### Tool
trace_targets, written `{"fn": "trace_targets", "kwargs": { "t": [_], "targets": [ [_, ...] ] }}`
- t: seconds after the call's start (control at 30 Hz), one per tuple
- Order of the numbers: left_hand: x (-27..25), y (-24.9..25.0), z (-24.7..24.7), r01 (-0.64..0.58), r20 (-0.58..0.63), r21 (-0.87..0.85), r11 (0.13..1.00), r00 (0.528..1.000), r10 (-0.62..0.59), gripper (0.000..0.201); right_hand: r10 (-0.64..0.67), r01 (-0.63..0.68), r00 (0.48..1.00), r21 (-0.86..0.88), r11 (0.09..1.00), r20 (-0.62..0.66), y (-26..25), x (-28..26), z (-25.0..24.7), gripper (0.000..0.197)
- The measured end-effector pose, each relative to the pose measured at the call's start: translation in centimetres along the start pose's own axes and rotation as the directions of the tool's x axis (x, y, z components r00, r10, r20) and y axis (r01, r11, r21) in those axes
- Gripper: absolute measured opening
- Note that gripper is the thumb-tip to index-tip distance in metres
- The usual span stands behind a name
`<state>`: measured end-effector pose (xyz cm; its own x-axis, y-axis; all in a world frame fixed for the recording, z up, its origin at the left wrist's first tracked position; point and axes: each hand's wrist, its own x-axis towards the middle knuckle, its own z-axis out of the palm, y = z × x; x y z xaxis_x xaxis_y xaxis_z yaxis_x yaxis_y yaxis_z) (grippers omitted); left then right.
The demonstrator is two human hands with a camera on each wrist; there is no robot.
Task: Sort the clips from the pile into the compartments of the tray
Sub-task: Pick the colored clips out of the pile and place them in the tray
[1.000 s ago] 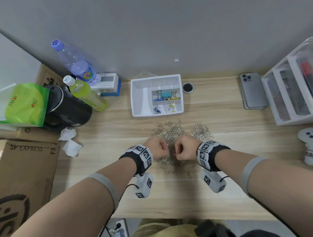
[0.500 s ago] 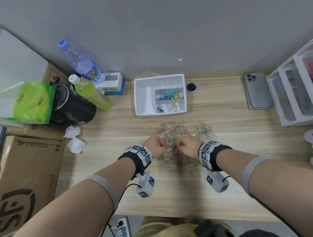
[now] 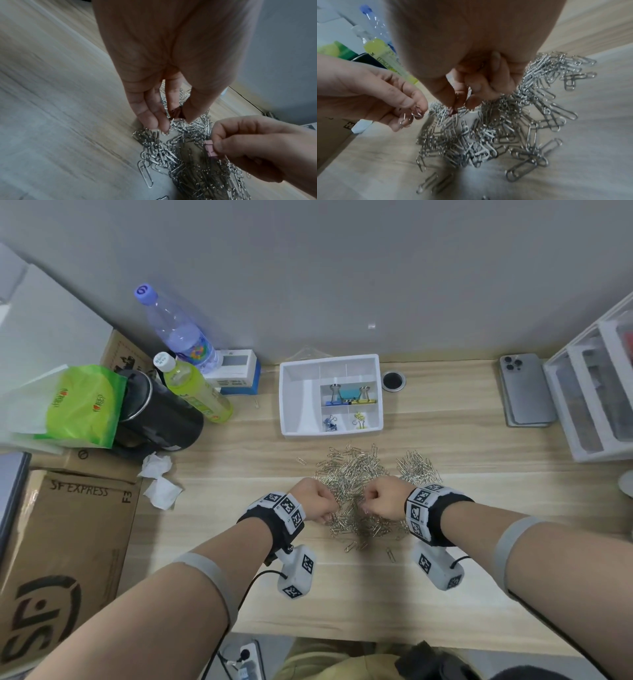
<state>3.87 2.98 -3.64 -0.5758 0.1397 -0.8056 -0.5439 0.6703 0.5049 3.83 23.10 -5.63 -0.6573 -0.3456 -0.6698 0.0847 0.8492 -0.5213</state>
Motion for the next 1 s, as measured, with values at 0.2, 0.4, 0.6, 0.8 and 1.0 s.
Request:
{"fn": "trace_targets", "kwargs": {
  "t": [0.2,0.4,0.6,0.8,1.0],
  "targets": [
    [-0.9,2.3,-0.6,-0.036,0.056,-0.104,0.994,0.998,0.042,0.011,0.079,-0.085,0.996,0.346,0.935,0.032,-1.9,-0.9,-2.9,0.015],
    [-1.4,4.6,-1.6,-0.031,0.057,-0.263,0.964,0.997,0.048,0.022,0.117,-0.127,0.992,0.542,0.831,0.054,-2.7,-0.8,-4.0,0.014],
    [-2.3,6.7,-2.5,-0.018,0.100,-0.209,0.978,0.994,0.040,0.034,0.122,-0.181,0.984,0.700,0.691,0.133,-3.7,-0.3,-4.8,0.022],
    [-2.5,8.6,-3.0,-0.040,0.024,-0.236,0.971,0.999,0.046,0.027,0.034,-0.213,0.973,0.838,0.502,0.227,-4.9,0.0,-6.3,0.022],
    [-2.3,10.0,-4.9,-0.042,-0.024,-0.233,0.972,0.999,0.037,0.043,-0.025,-0.098,0.989,0.780,0.618,0.144,-5.9,0.0,-8.9,0.007]
  ]
}}
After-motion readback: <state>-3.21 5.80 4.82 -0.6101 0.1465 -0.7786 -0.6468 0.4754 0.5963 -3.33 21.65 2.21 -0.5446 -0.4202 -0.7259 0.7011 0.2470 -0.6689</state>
